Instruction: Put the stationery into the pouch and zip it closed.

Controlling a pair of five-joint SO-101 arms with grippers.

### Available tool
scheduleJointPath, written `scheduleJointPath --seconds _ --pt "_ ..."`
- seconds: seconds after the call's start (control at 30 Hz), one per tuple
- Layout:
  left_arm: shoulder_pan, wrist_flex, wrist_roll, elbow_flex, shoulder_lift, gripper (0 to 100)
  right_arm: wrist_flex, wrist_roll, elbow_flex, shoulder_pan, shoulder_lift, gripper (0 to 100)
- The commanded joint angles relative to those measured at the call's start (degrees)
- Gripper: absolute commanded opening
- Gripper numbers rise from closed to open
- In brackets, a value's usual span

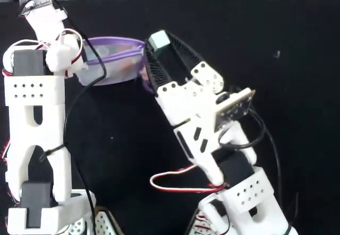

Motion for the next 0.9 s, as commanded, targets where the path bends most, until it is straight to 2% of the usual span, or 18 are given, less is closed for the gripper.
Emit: scheduleJointPath --seconds 0.0,0.33,0.53,0.87 --pt "2.24 0.62 2.81 -3.3 -0.88 3 -1.67 -0.09 -0.57 -0.79 -1.54 1.1" --pt "13.23 10.99 2.99 -12.26 -0.88 3 -1.67 -0.09 -0.84 -0.7 -1.63 1.1" --pt "13.14 11.25 2.99 -12.18 -0.26 3 -1.41 -0.44 0.66 1.76 -6.99 1.1" --pt "13.14 10.81 2.99 -10.15 -0.7 3 -1.67 -0.44 5.14 1.76 -12.35 1.1"
